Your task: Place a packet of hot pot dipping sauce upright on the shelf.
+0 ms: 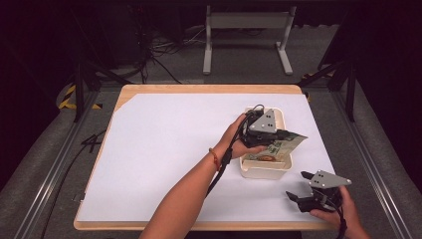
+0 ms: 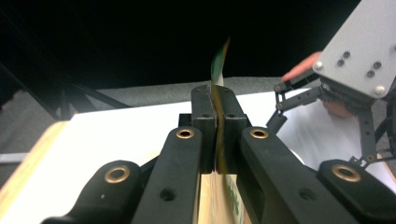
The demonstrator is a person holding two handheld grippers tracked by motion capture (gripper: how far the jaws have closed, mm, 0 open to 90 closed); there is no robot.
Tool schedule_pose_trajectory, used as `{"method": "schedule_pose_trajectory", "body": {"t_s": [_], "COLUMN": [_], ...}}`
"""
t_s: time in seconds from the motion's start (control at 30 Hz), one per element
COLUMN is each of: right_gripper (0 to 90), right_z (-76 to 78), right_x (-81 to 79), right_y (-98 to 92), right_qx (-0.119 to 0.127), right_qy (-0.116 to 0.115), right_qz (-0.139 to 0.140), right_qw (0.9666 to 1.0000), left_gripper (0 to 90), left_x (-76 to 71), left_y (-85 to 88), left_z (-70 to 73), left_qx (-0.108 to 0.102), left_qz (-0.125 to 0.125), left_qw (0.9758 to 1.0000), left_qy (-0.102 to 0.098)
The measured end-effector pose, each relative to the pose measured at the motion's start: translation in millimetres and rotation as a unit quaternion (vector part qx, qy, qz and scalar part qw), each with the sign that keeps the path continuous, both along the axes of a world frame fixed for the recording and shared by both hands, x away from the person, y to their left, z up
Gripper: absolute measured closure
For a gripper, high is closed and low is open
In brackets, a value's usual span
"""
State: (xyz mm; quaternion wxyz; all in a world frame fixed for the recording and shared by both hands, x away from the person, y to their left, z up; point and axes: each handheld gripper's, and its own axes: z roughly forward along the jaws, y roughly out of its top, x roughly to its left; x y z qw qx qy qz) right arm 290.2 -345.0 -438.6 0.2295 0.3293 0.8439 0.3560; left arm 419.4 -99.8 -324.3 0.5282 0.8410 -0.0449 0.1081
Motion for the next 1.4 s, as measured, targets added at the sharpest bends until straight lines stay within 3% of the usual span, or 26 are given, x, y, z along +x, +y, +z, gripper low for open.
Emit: {"method": "schedule_pose_trajectory", "body": {"t_s": [0.33, 0.8, 1.1, 1.4], "right_gripper": [14.5, 14.5, 14.5, 14.5], "right_z": [-0.1, -0.6, -1.0, -0.8], "right_x": [0.1, 0.2, 0.4, 0.2], "right_y": [0.4, 1.7, 2.2, 3.1], "right_qx": [-0.001, -0.003, -0.004, -0.004], "right_qy": [0.001, 0.002, 0.002, 0.002], "right_qz": [-0.001, 0.001, 0.002, 0.002], "right_qw": [1.0, 1.0, 1.0, 1.0], "left_gripper": [88.3, 86.4, 81.7, 83.0], "left_x": [3.0, 3.5, 5.0, 3.0], "left_y": [10.3, 16.8, 26.5, 42.1], "left_z": [-7.8, -22.9, -32.4, -44.4], "left_qx": [-0.007, 0.013, 0.014, 0.022], "left_qz": [0.01, 0.032, 0.042, 0.047], "left_qw": [0.9998, 0.9993, 0.9986, 0.9982], "left_qy": [0.015, 0.016, 0.027, 0.031]}}
